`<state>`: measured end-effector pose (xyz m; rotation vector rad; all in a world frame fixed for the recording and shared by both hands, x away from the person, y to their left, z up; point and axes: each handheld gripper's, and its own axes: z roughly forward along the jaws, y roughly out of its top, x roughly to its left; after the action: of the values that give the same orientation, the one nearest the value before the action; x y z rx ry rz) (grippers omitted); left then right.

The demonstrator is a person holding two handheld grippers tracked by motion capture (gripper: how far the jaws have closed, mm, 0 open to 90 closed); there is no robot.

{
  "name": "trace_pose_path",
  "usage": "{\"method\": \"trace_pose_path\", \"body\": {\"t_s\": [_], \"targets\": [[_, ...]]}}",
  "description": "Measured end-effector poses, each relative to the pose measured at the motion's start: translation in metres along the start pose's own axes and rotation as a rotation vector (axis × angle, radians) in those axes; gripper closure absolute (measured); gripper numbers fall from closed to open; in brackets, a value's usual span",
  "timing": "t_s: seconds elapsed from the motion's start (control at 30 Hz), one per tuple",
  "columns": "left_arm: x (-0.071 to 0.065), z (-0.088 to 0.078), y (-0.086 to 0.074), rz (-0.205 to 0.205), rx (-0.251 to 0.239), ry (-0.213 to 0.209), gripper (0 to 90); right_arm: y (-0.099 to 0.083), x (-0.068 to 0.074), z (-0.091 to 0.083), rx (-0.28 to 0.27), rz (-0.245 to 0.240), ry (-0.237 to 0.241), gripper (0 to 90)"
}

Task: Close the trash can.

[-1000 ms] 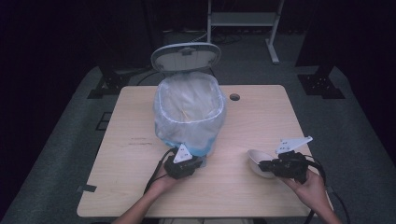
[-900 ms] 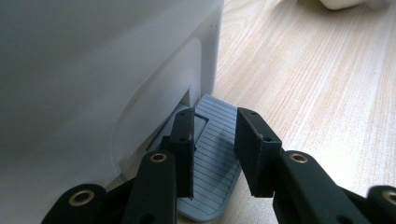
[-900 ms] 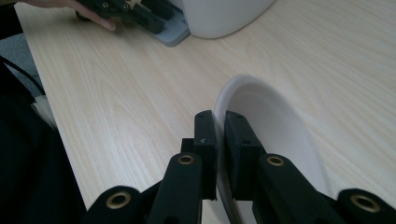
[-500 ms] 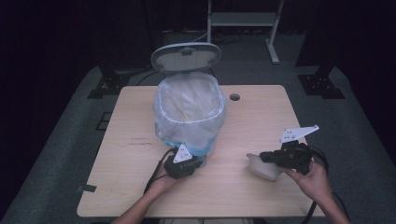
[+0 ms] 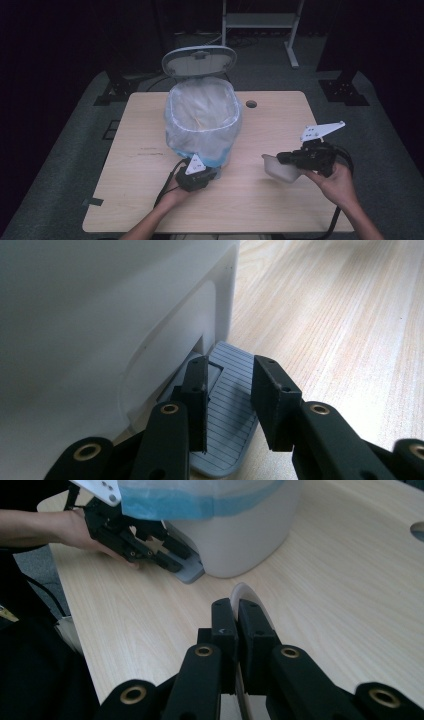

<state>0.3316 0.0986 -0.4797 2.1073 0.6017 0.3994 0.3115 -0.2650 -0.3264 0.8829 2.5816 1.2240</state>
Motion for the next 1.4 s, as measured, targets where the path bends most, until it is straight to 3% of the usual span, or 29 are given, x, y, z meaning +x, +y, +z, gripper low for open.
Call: {"method": "trace_pose_path", "body": {"t_s": [0.77, 1.4], "targets": [[0.000, 0.000, 0.000, 0.001, 0.003, 0.000, 68.6, 0.051, 0.009, -0.032, -0.055, -0.044, 0.015, 86.1], [0.000, 0.000, 0.000, 0.001, 0.005, 0.000, 68.6, 0.085, 0.014, -0.046, -0.066, -0.073, 0.014, 86.1]]}}
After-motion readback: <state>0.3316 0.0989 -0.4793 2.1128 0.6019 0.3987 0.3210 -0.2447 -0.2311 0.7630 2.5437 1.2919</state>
